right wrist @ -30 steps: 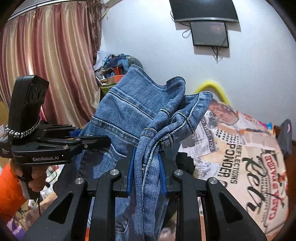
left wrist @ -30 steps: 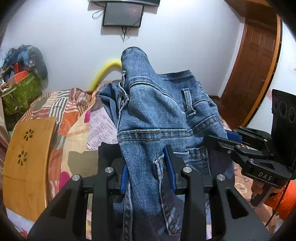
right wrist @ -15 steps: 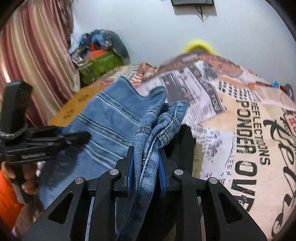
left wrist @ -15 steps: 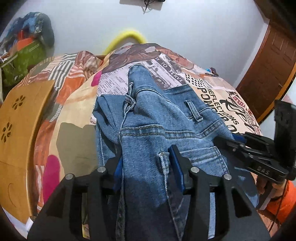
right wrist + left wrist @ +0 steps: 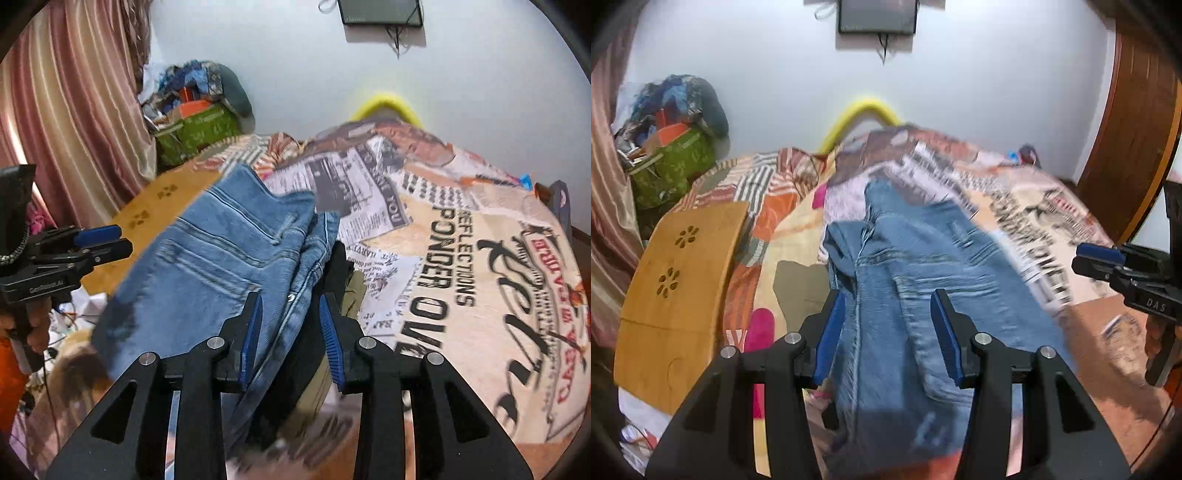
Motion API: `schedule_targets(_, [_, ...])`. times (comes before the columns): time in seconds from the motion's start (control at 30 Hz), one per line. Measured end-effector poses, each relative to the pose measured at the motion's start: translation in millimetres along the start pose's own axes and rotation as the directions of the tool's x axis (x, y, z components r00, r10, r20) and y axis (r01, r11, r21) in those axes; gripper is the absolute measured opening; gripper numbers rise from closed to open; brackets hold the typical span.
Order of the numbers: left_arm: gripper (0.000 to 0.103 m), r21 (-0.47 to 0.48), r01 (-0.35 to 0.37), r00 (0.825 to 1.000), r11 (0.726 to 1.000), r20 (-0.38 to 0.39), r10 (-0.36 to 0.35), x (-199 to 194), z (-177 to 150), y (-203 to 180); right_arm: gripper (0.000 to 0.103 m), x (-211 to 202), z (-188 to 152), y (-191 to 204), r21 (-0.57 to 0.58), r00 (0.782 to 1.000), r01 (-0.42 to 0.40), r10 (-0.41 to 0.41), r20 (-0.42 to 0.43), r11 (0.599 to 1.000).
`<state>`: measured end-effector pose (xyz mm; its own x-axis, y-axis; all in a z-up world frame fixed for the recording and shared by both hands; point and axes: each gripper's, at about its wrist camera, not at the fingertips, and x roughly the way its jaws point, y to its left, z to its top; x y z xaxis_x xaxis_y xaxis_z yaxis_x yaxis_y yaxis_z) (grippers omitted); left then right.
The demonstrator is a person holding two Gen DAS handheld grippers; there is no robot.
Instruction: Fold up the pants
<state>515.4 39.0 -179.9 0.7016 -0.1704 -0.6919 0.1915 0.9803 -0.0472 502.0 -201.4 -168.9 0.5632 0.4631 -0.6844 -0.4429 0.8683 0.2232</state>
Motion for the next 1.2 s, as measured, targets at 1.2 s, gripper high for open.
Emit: schedule_targets(1.2, [0.076, -0.037, -0.059, 0.841, 0.998, 0.537, 0.07, -384.5, -130.5, -151.4, 0.06, -336.1, -98.4, 139.9, -0.118, 0.837, -0.006, 0.069, 0.543, 0.993])
